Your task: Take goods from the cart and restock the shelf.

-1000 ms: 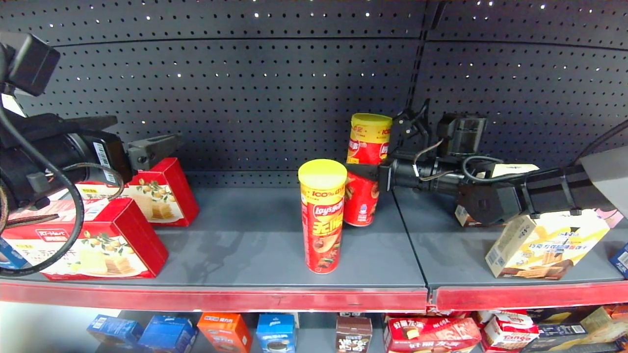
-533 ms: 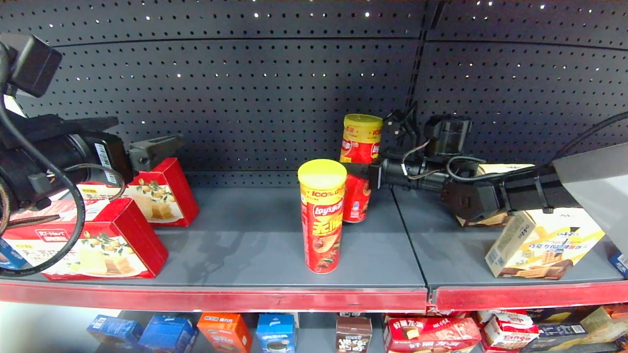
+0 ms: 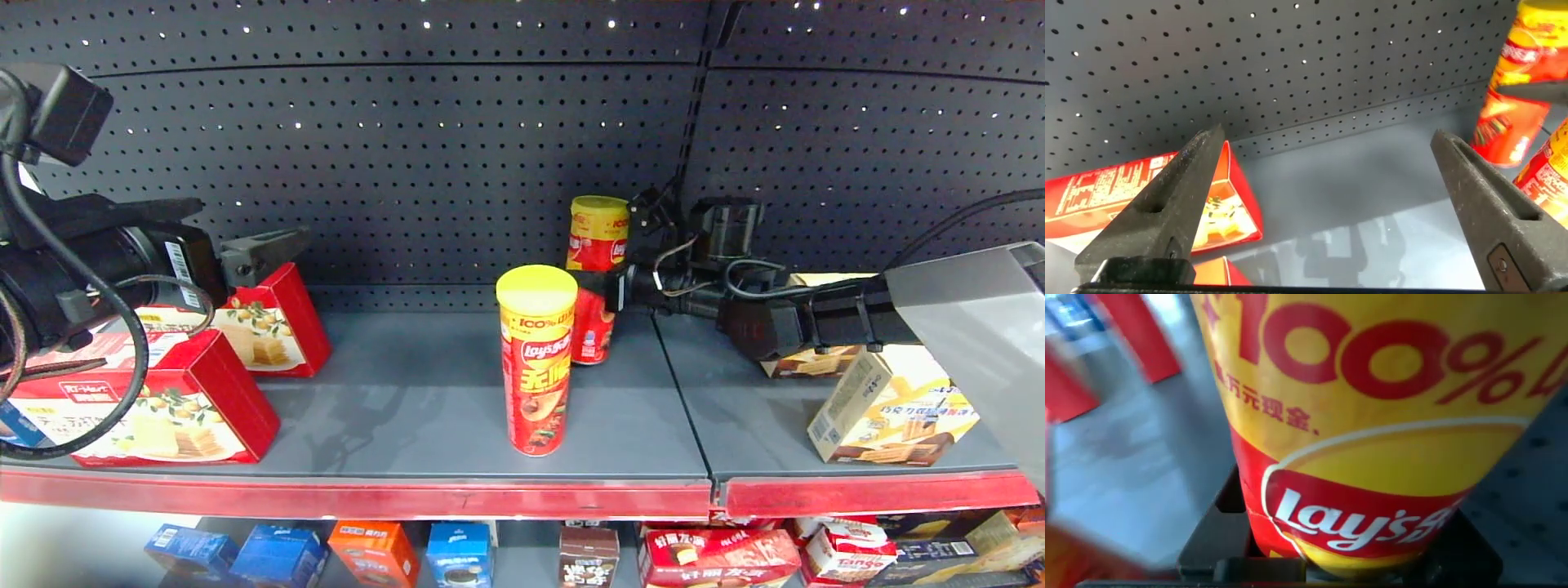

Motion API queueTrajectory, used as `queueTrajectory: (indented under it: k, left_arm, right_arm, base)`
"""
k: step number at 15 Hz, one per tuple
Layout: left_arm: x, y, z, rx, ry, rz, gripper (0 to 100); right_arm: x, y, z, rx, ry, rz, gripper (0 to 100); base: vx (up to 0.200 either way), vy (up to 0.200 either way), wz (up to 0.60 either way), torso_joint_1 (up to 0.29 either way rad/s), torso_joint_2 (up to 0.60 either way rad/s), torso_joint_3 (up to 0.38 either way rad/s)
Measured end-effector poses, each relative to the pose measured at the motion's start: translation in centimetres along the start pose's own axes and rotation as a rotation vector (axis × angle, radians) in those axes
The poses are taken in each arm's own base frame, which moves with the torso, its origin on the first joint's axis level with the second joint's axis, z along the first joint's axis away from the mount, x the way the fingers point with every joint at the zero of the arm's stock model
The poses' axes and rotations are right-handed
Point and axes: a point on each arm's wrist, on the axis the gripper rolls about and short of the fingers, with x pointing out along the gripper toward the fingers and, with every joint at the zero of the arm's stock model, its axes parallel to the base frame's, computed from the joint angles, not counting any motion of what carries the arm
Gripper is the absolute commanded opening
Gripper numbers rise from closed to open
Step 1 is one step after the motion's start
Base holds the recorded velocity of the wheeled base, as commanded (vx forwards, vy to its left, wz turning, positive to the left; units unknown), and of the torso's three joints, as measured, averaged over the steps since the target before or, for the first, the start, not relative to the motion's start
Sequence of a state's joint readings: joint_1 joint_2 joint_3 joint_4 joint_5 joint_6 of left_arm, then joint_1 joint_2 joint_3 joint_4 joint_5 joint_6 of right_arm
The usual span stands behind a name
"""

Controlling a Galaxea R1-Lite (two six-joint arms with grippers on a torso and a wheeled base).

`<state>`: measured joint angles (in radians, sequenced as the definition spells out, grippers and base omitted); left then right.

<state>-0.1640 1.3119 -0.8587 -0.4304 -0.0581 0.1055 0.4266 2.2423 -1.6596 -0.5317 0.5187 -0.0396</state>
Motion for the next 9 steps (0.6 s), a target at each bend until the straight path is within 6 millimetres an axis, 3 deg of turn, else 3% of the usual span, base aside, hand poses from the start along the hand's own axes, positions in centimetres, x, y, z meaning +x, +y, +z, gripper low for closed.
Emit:
queueTrajectory:
  k: [9]
  left_arm:
    - [0.09,-0.01,-0.07,0.0,0.003,-0.001,100]
  right_arm:
    - [0.59,0.5,0.18,0.0,0.03,-0.008,0]
  base:
    - [0.0,0.0,0.0,0.0,0.0,0.0]
